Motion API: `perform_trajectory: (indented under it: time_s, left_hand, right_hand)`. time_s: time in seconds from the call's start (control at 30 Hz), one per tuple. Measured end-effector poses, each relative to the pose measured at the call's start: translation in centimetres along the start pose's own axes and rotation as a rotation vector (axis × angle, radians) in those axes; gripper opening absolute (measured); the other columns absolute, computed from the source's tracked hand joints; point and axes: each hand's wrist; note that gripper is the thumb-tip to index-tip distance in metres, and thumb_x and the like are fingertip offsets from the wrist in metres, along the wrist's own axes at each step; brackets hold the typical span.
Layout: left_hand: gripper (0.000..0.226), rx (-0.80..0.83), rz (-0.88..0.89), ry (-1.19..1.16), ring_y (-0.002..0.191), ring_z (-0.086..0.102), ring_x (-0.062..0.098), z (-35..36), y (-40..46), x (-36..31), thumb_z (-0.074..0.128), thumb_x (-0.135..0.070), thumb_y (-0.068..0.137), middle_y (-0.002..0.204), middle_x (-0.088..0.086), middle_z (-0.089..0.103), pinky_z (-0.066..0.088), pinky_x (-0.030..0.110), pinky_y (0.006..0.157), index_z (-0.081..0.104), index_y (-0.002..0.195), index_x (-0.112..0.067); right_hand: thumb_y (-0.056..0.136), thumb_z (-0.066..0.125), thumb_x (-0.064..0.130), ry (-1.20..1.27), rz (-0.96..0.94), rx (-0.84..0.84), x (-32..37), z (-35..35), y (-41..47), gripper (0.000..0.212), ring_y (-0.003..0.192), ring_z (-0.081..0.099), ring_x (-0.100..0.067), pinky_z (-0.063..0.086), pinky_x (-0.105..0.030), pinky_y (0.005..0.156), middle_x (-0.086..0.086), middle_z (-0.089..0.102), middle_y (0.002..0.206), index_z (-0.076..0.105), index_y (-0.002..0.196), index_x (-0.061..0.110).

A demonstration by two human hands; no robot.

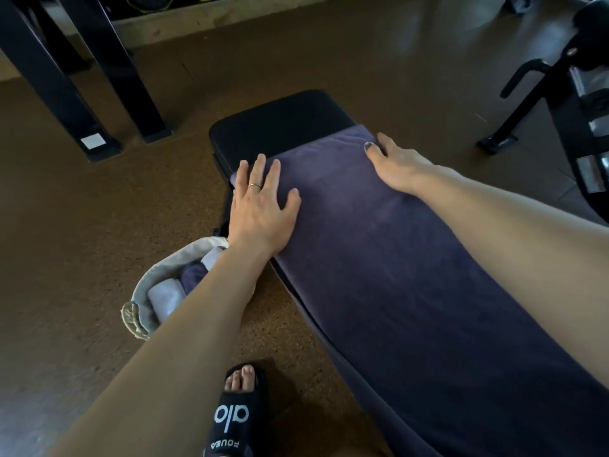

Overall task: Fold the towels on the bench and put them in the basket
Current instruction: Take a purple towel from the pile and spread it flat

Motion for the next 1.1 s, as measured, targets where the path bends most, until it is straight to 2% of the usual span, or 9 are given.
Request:
perform_trajectory:
  time_s: [0.13,0.23,0.37,0.47,0.57,0.7,0.8,0.93,1.1]
  left_hand:
    - [0.067,0.060,-0.055,0.226,0.157,-0.010,0.028,-1.0,-1.9,-1.0,0.024,-0.054,0.107,0.172,0.004,-0.007,0.002,0.047,0.126,0.007,0.164,-0.025]
    - [0.068,0.138,-0.025,0.383,0.157,0.001,0.036,-2.0,-4.5,-2.8,0.027,-0.054,0.106,0.171,0.015,0.000,0.007,0.050,0.127,0.010,0.164,-0.019]
    - [0.069,0.338,0.261,0.394,0.151,0.021,0.035,-2.2,-10.4,-7.4,0.040,-0.058,0.102,0.164,0.016,0.023,0.021,0.046,0.123,0.028,0.158,-0.019]
    - [0.055,0.502,0.449,0.315,0.131,0.041,0.030,-2.1,-16.2,-10.9,0.054,-0.060,0.095,0.139,0.008,0.041,0.038,0.046,0.111,0.051,0.137,-0.024]
    - [0.044,0.584,0.663,0.401,0.112,0.048,0.023,-2.0,-21.3,-13.5,0.057,-0.063,0.092,0.120,0.001,0.048,0.045,0.040,0.096,0.058,0.118,-0.027]
    - [0.052,0.723,0.818,0.408,0.102,0.050,0.020,-1.3,-26.2,-15.4,0.060,-0.067,0.089,0.115,-0.002,0.053,0.047,0.038,0.087,0.058,0.122,-0.027]
    - [0.044,0.717,0.912,0.466,0.105,0.051,0.020,-0.9,-28.5,-16.3,0.062,-0.054,0.094,0.118,-0.001,0.056,0.049,0.041,0.089,0.056,0.128,-0.026]
    - [0.020,0.719,0.921,0.449,0.108,0.055,0.021,-1.3,-29.5,-16.6,0.056,-0.028,0.099,0.116,-0.001,0.058,0.051,0.042,0.090,0.060,0.118,-0.024]
    - [0.009,0.866,0.787,0.362,0.091,0.056,0.011,-2.6,-29.4,-15.3,0.060,-0.028,0.090,0.100,-0.015,0.052,0.048,0.028,0.069,0.056,0.090,-0.036]
  right_hand:
    - [0.105,0.016,0.061,-0.102,-0.020,-0.122,-2.3,0.5,-4.3,0.063,0.138,0.045,-0.043,0.040,-0.053,0.109,-0.017,0.037,0.158,0.011,0.163,0.036]
    - [0.106,0.017,0.059,-0.111,-0.019,-0.142,-4.8,1.4,-8.8,0.061,0.137,0.044,-0.041,0.040,-0.054,0.110,-0.017,0.037,0.157,0.011,0.162,0.035]
    - [0.107,0.014,0.057,0.001,0.008,-0.149,-8.4,2.3,-14.7,0.059,0.136,0.046,-0.040,0.041,-0.054,0.110,-0.014,0.041,0.155,0.019,0.161,0.034]
    - [0.107,0.015,0.057,0.022,0.050,-0.133,-11.4,1.9,-18.8,0.059,0.129,0.053,-0.039,0.044,-0.053,0.106,-0.014,0.049,0.149,0.028,0.158,0.030]
    - [0.108,0.022,0.053,0.019,0.121,-0.101,-14.5,0.9,-22.2,0.057,0.125,0.056,-0.038,0.047,-0.051,0.103,-0.016,0.054,0.145,0.035,0.154,0.022]
    - [0.108,0.031,0.052,-0.002,0.214,-0.085,-17.7,0.4,-25.8,0.059,0.131,0.054,-0.038,0.048,-0.050,0.104,-0.015,0.049,0.151,0.032,0.157,0.018]
    - [0.107,0.036,0.051,-0.067,0.238,-0.100,-19.4,0.6,-27.9,0.059,0.127,0.058,-0.036,0.051,-0.049,0.100,-0.015,0.053,0.146,0.035,0.154,0.016]
    - [0.104,0.050,0.039,-0.061,0.241,-0.159,-21.0,0.2,-29.5,0.047,0.116,0.061,-0.035,0.053,-0.046,0.092,-0.015,0.060,0.132,0.044,0.143,0.013]
    - [0.098,0.062,0.018,0.201,0.232,-0.316,-23.1,-0.6,-30.0,0.036,0.114,0.061,-0.030,0.053,-0.043,0.095,-0.011,0.064,0.125,0.056,0.133,0.013]
Point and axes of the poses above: each hand's wrist, its own y-axis towards the middle knuckle, its own z-axis out of the palm, x = y × z
